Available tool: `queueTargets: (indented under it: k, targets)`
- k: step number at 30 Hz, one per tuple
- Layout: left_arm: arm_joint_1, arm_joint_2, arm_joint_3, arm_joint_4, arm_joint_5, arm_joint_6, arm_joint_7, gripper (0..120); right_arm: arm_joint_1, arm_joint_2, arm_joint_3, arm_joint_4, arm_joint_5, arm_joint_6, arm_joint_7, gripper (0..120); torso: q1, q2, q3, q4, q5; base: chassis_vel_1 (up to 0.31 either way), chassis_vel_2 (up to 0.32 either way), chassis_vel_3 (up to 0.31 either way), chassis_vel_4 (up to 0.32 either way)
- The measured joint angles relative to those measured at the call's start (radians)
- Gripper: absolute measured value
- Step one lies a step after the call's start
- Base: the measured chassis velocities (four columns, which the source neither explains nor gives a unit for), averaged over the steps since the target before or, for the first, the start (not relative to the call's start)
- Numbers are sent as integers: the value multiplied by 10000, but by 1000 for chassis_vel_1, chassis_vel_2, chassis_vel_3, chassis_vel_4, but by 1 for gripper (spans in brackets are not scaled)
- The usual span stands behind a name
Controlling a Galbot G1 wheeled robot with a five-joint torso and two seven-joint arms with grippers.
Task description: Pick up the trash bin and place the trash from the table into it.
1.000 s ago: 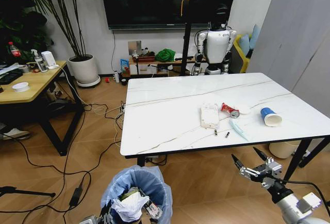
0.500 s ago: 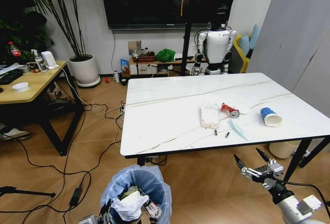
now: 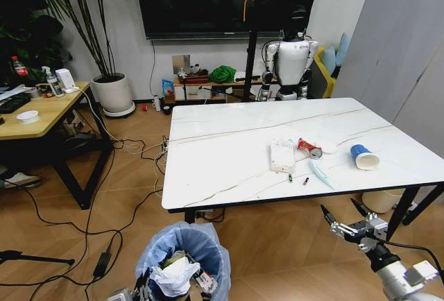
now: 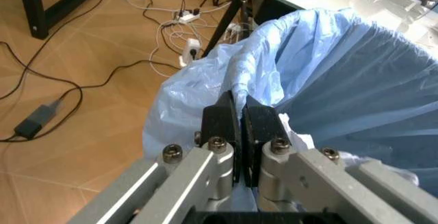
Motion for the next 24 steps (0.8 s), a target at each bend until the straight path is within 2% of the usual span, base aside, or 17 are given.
queueTargets:
  k: [10, 23, 24]
  targets:
    - [9, 0, -23, 3, -21, -9, 27, 0, 23, 10, -23, -31, 28, -4, -26, 100, 0, 0, 0, -1, -1, -45, -44, 44, 36]
    - [-29, 5, 15, 89, -30, -9, 26, 0, 27, 8, -33, -84, 17, 26, -41, 100, -1, 1, 0, 0, 4, -176, -187, 189, 188]
    - [-48, 14, 14, 90, -35, -8, 22, 0, 36, 3, -40, -87, 15, 33, -43, 100, 0, 0, 0, -2, -9, -175, -176, 165, 168]
